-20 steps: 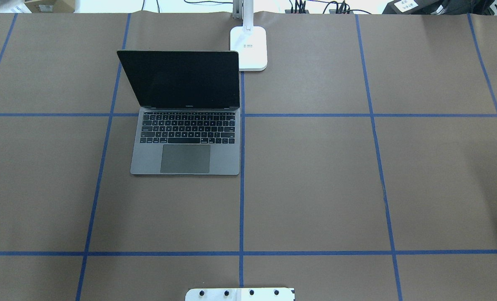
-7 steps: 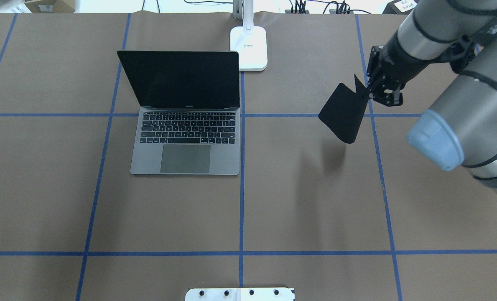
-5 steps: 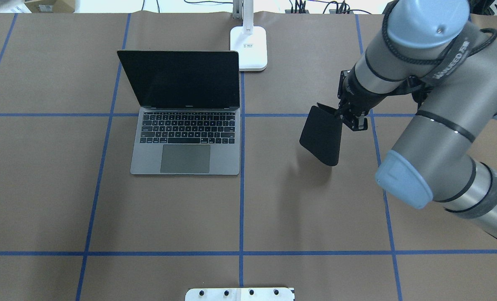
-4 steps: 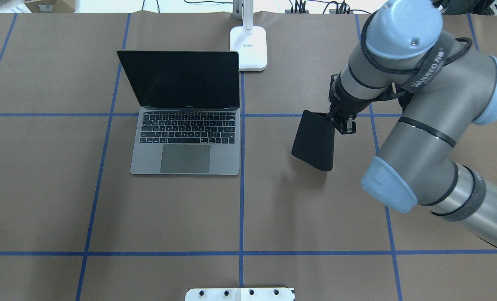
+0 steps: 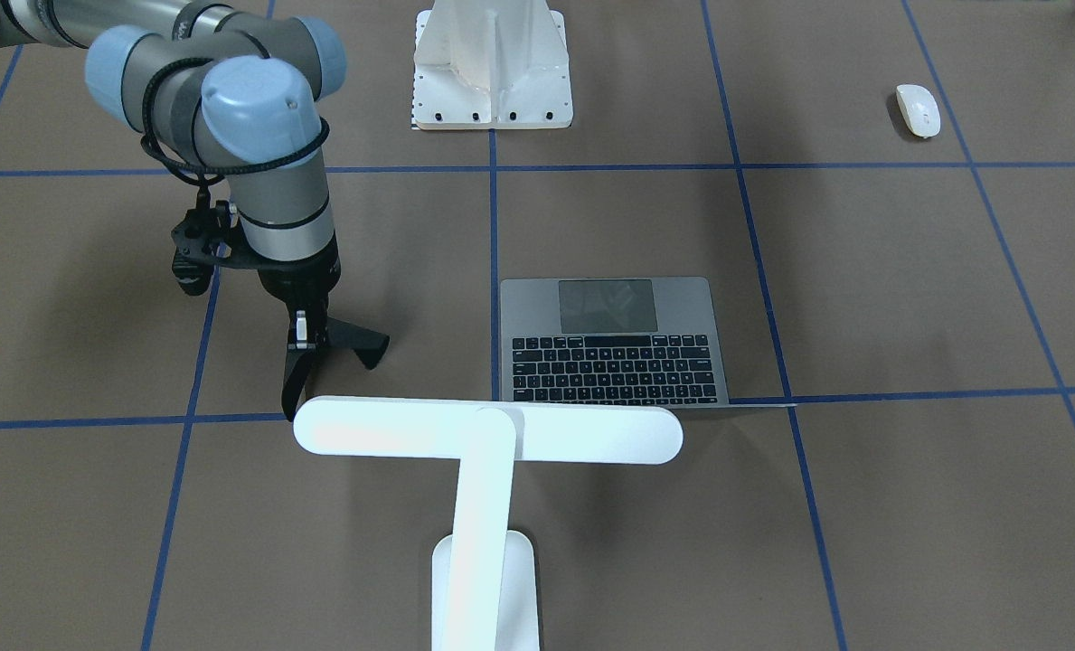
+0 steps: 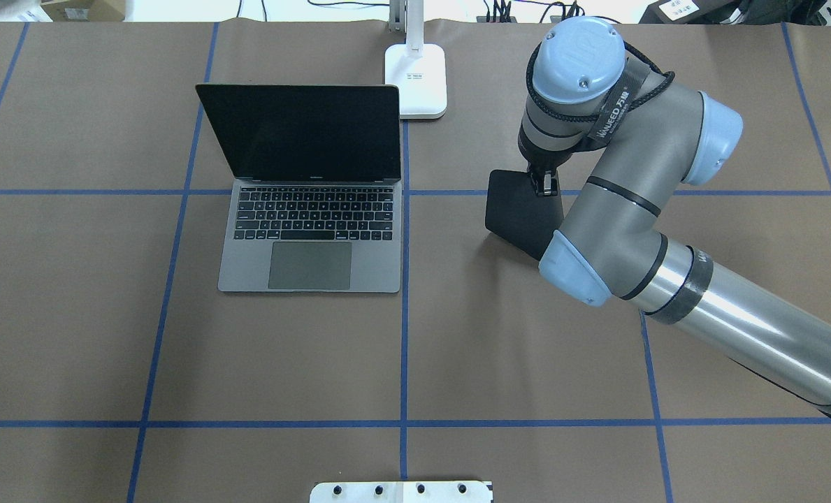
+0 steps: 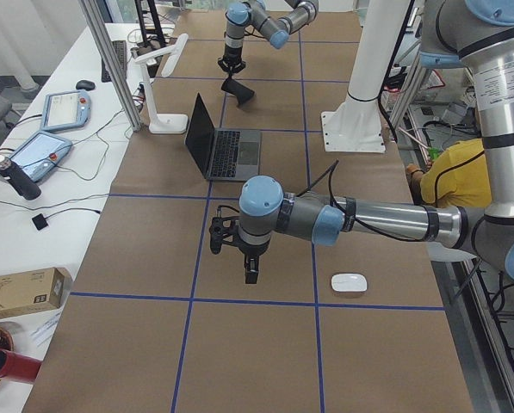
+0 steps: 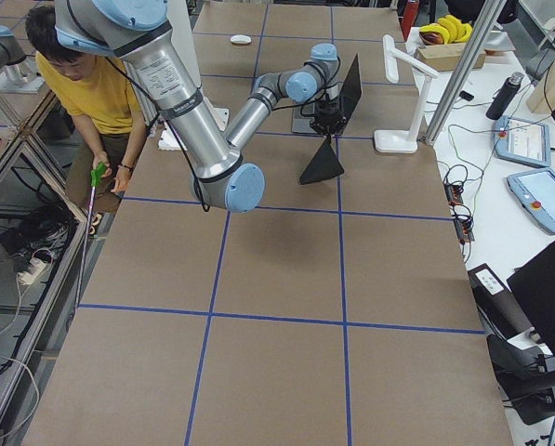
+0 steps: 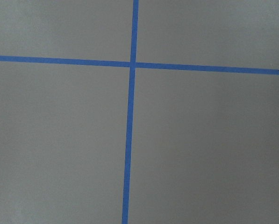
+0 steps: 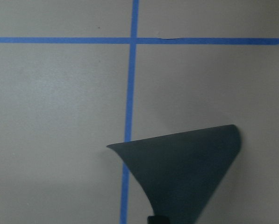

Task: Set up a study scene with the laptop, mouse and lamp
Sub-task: 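Lower the black mouse pad beside the laptop keyboard with the right gripper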

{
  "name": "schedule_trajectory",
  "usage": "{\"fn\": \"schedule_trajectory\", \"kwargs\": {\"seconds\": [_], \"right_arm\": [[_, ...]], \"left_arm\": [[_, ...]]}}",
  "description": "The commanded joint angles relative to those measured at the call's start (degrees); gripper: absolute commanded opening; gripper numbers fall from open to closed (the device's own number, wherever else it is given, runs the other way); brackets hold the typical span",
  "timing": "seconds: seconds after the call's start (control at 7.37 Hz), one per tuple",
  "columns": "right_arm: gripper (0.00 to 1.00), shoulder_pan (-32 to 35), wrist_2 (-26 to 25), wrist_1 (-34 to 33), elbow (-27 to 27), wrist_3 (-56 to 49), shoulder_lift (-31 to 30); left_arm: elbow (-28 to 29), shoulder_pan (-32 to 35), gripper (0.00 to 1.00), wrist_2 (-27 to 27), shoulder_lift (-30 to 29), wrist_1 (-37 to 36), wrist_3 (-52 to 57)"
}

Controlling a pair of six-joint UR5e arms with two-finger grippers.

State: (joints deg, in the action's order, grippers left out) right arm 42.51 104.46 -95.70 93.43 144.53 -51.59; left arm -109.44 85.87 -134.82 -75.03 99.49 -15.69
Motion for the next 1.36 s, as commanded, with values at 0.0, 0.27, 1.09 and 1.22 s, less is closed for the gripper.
{"fn": "schedule_trajectory", "kwargs": {"seconds": [0.0,0.27,1.09,1.22], "right_arm": [[0.00,0.30,-1.27,3.23,-5.69,0.39,3.40],[0.00,-3.81,-3.62,3.24,-6.06,5.90,6.14],[0.00,-7.44,-7.69,17.81,-7.67,15.42,6.78],[0.00,-7.44,-7.43,17.83,-3.03,15.86,4.50]], "left_arm": [[0.10,0.00,1.00,0.00,0.06,0.00,-0.04],[0.72,0.00,1.00,0.00,-0.03,0.00,0.05],[2.39,-0.09,1.00,0.00,-0.91,0.09,0.31],[2.30,-0.09,1.00,0.00,-1.00,0.09,0.31]]}}
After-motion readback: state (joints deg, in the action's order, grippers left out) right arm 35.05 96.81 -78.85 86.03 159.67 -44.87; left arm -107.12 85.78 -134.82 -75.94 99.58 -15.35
